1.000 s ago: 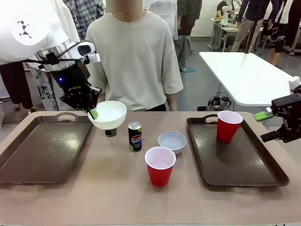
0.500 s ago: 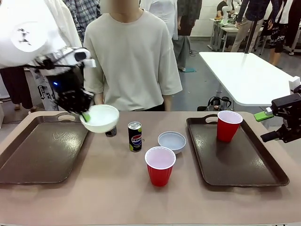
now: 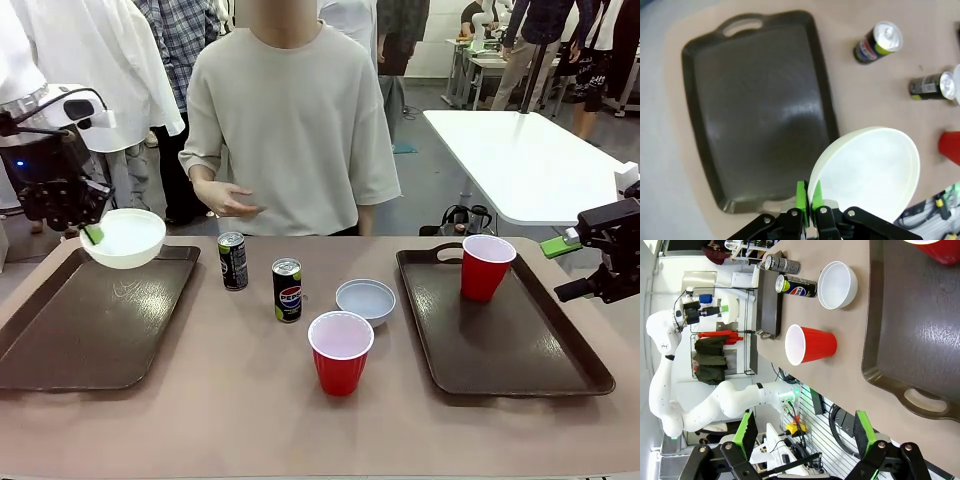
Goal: Prepare tableware on both trays.
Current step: Pick up a Picnic Bowl from the table and place it on a Handle tray.
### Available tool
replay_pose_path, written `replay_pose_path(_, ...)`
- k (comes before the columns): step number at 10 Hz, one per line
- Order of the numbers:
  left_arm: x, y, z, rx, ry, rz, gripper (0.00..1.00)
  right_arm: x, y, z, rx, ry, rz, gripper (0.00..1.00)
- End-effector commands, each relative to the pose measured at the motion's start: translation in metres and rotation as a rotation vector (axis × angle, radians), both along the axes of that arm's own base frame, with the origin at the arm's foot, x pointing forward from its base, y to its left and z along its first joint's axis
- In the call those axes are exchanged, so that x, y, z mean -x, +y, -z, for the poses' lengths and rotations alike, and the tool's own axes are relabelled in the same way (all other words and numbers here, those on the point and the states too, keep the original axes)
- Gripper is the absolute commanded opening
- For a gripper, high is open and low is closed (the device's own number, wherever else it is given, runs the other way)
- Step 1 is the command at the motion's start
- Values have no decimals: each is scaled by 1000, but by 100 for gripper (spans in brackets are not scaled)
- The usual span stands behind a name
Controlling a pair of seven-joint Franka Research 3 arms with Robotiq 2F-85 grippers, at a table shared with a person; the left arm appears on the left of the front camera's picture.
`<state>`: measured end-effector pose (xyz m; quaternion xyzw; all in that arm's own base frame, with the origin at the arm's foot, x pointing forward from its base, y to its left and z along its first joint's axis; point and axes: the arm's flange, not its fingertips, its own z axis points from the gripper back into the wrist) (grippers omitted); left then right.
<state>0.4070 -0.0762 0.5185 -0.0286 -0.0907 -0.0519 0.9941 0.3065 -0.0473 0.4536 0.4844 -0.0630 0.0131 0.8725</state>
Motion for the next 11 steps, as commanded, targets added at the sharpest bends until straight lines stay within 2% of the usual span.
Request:
replay_pose_path(1, 4, 18, 6, -25, 2, -19, 4, -2, 1, 1, -30, -20, -6, 100)
replay_pose_path(2, 9, 29, 12, -12, 4, -25, 4, -2, 1, 1, -30, -20, -6, 100)
replay_pose_path(5, 7, 48, 50, -34, -101, -62, 4, -2, 1, 1, -30, -20, -6, 100)
replay_pose_path(6, 3, 50, 58, -11, -148, -115, 4, -2, 1, 1, -30, -20, -6, 100)
replay_pose_path(7, 6, 41, 35, -9, -43, -61, 4, -2, 1, 1, -30, -20, -6, 100)
replay_pose_path(8, 6, 41, 35, -9, -43, -61, 4, -2, 1, 1, -30, -20, -6, 100)
replay_pose_path(9, 5, 46, 48, -6, -87, -76, 4, -2, 1, 1, -30, -20, -6, 100)
replay_pose_path(10, 21, 50, 44, -39, -31, -90, 4, -2, 1, 1, -30, -20, -6, 100)
replay_pose_path(11, 51, 55, 31, -34, 38, -78, 4, -2, 1, 1, -30, -20, -6, 100)
